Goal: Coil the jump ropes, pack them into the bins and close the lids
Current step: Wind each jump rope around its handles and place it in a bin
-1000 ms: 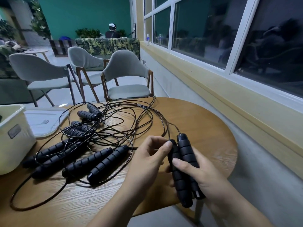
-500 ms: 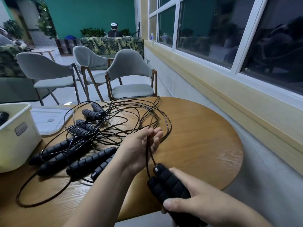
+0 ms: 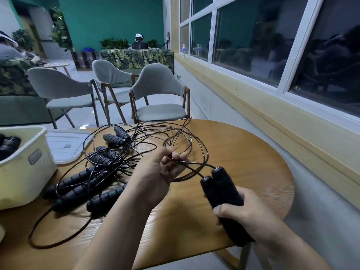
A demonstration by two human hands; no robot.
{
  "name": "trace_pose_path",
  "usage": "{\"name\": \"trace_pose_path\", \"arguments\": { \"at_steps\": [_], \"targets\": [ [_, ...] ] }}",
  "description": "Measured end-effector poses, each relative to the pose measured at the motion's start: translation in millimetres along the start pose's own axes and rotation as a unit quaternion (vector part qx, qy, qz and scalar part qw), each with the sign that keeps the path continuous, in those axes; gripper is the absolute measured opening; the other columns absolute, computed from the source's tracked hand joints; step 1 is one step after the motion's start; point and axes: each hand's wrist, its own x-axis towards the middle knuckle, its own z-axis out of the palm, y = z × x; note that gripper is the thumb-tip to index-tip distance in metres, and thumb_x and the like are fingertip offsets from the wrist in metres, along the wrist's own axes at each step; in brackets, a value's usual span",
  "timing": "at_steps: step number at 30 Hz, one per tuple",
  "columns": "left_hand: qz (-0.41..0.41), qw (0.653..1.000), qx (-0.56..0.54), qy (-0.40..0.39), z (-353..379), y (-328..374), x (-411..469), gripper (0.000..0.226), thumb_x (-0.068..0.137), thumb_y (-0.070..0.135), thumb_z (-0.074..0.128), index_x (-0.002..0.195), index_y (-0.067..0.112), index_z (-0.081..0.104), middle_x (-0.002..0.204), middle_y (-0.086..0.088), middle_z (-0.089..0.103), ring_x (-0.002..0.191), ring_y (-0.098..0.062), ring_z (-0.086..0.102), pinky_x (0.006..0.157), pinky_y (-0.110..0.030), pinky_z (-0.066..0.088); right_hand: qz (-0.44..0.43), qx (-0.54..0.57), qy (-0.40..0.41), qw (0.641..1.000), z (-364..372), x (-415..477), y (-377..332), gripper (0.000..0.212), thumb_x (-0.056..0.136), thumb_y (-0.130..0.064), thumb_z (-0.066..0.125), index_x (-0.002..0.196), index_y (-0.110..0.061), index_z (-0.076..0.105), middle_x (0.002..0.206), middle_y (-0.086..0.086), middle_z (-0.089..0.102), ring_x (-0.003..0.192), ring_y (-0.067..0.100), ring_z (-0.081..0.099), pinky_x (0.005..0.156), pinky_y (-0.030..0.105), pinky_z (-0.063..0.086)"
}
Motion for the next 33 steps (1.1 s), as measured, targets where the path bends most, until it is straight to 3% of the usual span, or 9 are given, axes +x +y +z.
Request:
{"name": "trace_pose_path", "arguments": {
  "at_steps": [5, 8, 12, 15, 19, 22, 24, 27, 33],
  "targets": [
    [-0.027, 0.999, -0.032, 0.022, -10.8, 25.8, 2.4, 0.014, 0.090, 0.005, 0.071, 0.102, 0.002, 0.065, 0.075, -0.005, 0.063, 0.062, -0.014, 0.071, 0.060, -0.024, 0.063, -0.052, -0.175, -0.063, 0.981, -4.8, 0.2, -2.3, 0.014, 0.079, -0.025, 0.072, 0.092, -0.027, 0.070, 0.076, -0.006, 0.049, 0.070, 0.010, 0.049, 0.067, 0.028, 0.034],
    [-0.009, 0.999, -0.003, 0.036, -18.4, 36.3, 6.2, 0.026, 0.085, 0.011, 0.074, 0.109, 0.003, 0.067, 0.070, 0.000, 0.061, 0.056, -0.008, 0.063, 0.053, -0.018, 0.058, -0.050, -0.116, -0.071, 0.989, -2.1, -0.2, 1.5, 0.020, 0.077, -0.022, 0.077, 0.096, -0.029, 0.075, 0.081, -0.001, 0.059, 0.076, 0.015, 0.057, 0.070, 0.026, 0.040],
    [0.013, 0.987, 0.163, -0.001, -13.0, 23.1, 2.4, 0.009, 0.104, 0.010, 0.063, 0.109, 0.004, 0.066, 0.071, -0.002, 0.055, 0.055, -0.013, 0.059, 0.050, -0.023, 0.054, -0.050, 0.067, 0.007, 0.996, 4.9, 11.3, 7.8, 0.036, 0.075, -0.009, 0.083, 0.108, 0.003, 0.075, 0.098, 0.018, 0.077, 0.085, 0.030, 0.073, 0.076, 0.034, 0.060],
    [-0.012, 0.960, 0.275, -0.039, -6.7, 10.9, -4.2, 0.010, 0.106, 0.011, 0.061, 0.099, 0.004, 0.065, 0.071, -0.009, 0.064, 0.059, -0.020, 0.067, 0.051, -0.028, 0.059, -0.064, 0.165, 0.068, 0.982, 10.1, 23.6, -1.4, 0.041, 0.078, -0.011, 0.081, 0.113, 0.009, 0.074, 0.104, 0.021, 0.079, 0.086, 0.029, 0.074, 0.073, 0.033, 0.062],
    [-0.047, 0.911, 0.402, -0.082, -1.4, -8.0, -9.7, 0.015, 0.107, 0.017, 0.060, 0.099, 0.007, 0.065, 0.069, -0.007, 0.066, 0.059, -0.019, 0.069, 0.050, -0.024, 0.051, -0.072, 0.176, 0.106, 0.976, 14.4, 49.8, -12.8, 0.040, 0.084, -0.024, 0.078, 0.116, -0.001, 0.074, 0.104, 0.021, 0.080, 0.086, 0.027, 0.075, 0.076, 0.036, 0.061],
    [-0.056, 0.887, 0.447, -0.099, 5.1, -19.1, -12.4, 0.016, 0.106, 0.021, 0.060, 0.100, 0.009, 0.068, 0.066, -0.003, 0.064, 0.058, -0.018, 0.066, 0.049, -0.023, 0.042, -0.049, 0.174, 0.124, 0.976, 19.3, 70.4, -12.6, 0.032, 0.094, -0.027, 0.077, 0.109, 0.001, 0.073, 0.087, 0.022, 0.076, 0.066, 0.026, 0.071, 0.061, 0.034, 0.058],
    [-0.070, 0.879, 0.458, -0.115, 10.4, -28.6, -15.5, 0.015, 0.106, 0.021, 0.059, 0.099, 0.011, 0.068, 0.064, -0.003, 0.064, 0.056, -0.018, 0.064, 0.049, -0.024, 0.040, -0.027, 0.164, 0.102, 0.981, 21.1, 80.5, -11.0, 0.045, 0.096, -0.036, 0.077, 0.104, 0.008, 0.071, 0.072, 0.021, 0.067, 0.047, 0.029, 0.061, 0.047, 0.032, 0.052],
    [-0.093, 0.868, 0.472, -0.124, 15.4, -42.5, -18.6, 0.015, 0.104, 0.019, 0.055, 0.097, 0.012, 0.066, 0.060, -0.003, 0.065, 0.054, -0.019, 0.063, 0.047, -0.024, 0.038, 0.007, 0.177, 0.060, 0.982, 22.0, 88.1, -8.5, 0.053, 0.096, -0.040, 0.077, 0.113, 0.010, 0.071, 0.074, 0.022, 0.068, 0.037, 0.026, 0.052, 0.035, 0.028, 0.045],
    [-0.130, 0.860, 0.478, -0.125, 6.8, -43.2, -11.4, 0.024, 0.102, 0.021, 0.056, 0.081, 0.015, 0.066, 0.063, -0.005, 0.065, 0.053, -0.017, 0.062, 0.047, -0.025, 0.036, -0.032, 0.128, 0.055, 0.990, 11.8, 97.4, 2.8, 0.036, 0.085, -0.023, 0.090, 0.100, 0.005, 0.071, 0.069, 0.020, 0.064, 0.045, 0.029, 0.058, 0.047, 0.033, 0.050]
  ]
}}
